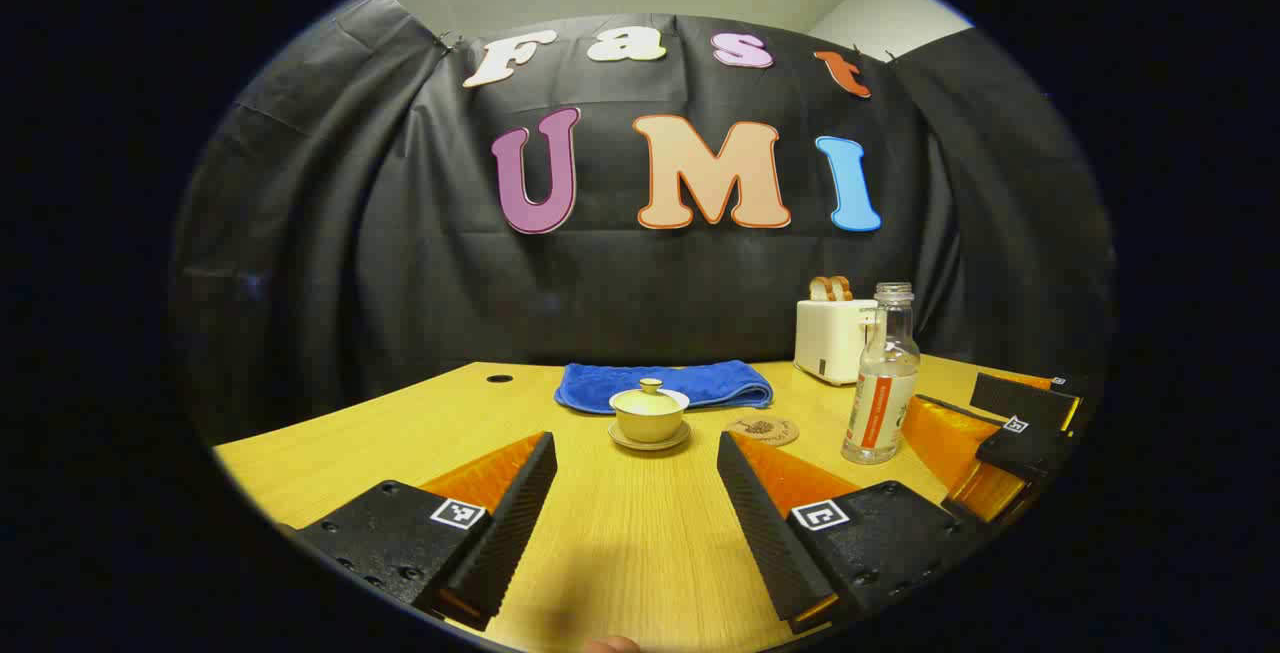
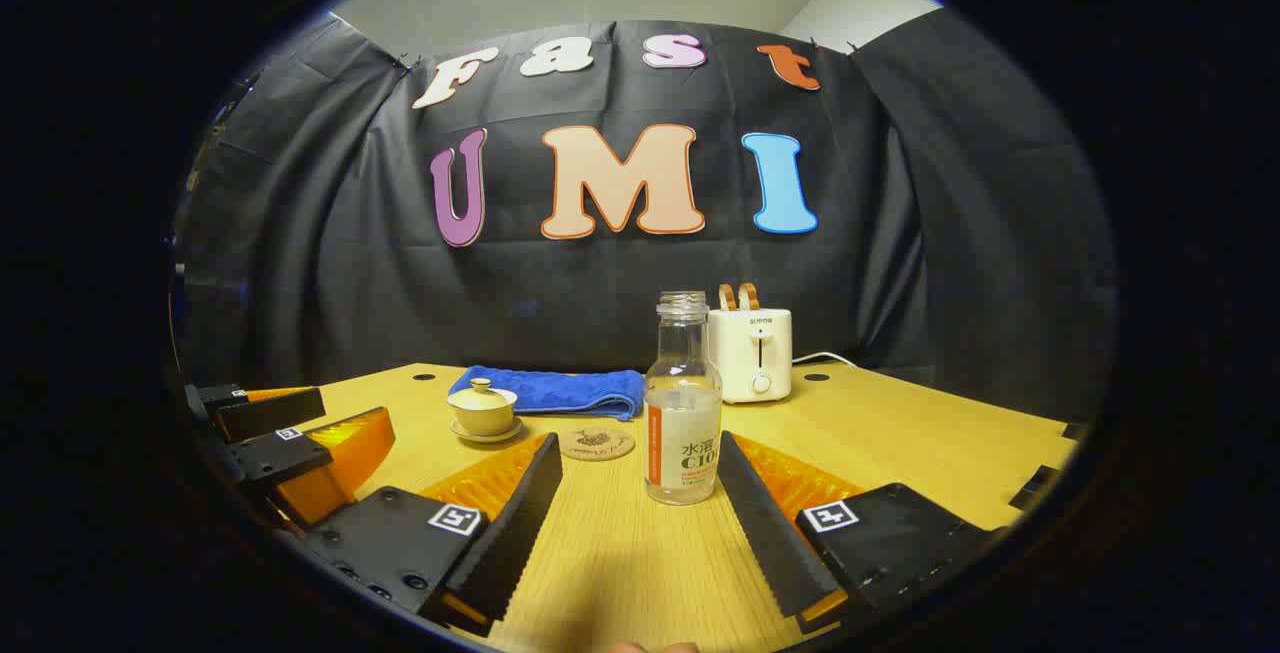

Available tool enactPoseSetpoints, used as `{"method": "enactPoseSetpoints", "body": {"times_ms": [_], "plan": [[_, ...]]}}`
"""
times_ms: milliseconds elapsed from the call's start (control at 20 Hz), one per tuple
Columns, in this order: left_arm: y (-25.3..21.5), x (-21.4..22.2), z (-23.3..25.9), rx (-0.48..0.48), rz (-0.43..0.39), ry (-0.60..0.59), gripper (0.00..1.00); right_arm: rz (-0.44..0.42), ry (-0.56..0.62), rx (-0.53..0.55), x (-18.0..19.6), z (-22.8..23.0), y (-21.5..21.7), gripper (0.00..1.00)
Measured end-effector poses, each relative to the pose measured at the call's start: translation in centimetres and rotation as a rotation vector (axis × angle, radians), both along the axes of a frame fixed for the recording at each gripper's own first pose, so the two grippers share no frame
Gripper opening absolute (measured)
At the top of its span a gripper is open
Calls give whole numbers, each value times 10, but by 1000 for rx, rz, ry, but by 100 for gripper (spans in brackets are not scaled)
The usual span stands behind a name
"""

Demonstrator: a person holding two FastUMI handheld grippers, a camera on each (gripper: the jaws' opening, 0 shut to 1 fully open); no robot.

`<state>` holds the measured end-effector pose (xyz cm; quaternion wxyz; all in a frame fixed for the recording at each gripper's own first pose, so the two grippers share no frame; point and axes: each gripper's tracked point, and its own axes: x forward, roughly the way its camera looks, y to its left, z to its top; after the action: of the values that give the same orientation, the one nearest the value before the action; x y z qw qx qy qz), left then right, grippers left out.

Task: Open the teacup lid with one hand, grasp the water bottle and pour water into the teacup with the other hand; after pouring, place the water bottle on the coaster and then close the teacup lid.

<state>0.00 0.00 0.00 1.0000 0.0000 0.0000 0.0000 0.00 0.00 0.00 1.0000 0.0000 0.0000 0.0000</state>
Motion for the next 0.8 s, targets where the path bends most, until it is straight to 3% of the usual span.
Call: {"method": "enactPoseSetpoints", "body": {"times_ms": [800], "plan": [[-1, 3, 1, 1, -5, -2, 94, 17, -2, -6, -3, -2, 2, 97]]}}
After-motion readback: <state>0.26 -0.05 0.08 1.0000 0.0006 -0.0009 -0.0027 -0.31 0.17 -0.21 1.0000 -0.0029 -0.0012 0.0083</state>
